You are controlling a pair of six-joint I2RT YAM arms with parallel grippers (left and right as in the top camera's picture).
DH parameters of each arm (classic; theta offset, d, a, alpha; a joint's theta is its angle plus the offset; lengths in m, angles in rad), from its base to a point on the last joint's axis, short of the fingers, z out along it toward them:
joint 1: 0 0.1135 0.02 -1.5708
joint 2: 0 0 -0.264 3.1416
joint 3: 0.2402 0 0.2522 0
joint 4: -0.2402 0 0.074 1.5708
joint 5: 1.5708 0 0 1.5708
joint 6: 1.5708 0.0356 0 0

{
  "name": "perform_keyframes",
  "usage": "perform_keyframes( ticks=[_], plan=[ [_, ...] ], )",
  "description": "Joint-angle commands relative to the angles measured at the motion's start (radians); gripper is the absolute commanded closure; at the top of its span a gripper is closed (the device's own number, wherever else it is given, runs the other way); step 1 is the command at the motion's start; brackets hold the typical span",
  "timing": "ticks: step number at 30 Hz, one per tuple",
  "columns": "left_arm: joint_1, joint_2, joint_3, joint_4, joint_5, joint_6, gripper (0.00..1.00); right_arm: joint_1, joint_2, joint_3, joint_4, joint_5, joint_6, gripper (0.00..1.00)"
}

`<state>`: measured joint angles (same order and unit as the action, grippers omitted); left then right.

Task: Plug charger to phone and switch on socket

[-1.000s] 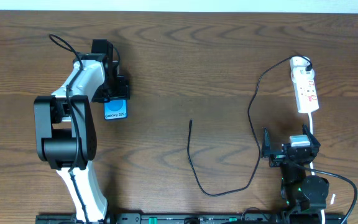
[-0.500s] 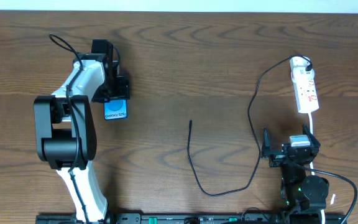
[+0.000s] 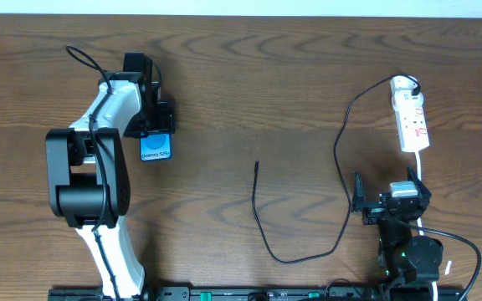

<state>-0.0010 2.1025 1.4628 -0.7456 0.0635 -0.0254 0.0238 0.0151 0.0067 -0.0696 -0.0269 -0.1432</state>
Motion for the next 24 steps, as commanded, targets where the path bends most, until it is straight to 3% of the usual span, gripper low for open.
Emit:
perform_keyframes(
  ticks=[1,24],
  plan=[
    [0.002,0.01,-0.026,-0.015,-0.004,0.006,0.93,-0.003,-0.004,-0.002,-0.003,-0.002,-0.011,0.01],
    [0.002,-0.131,-0.002,-0.045,0.002,0.005,0.93,-0.003,-0.004,-0.002,-0.003,-0.002,-0.011,0.01]
  ],
)
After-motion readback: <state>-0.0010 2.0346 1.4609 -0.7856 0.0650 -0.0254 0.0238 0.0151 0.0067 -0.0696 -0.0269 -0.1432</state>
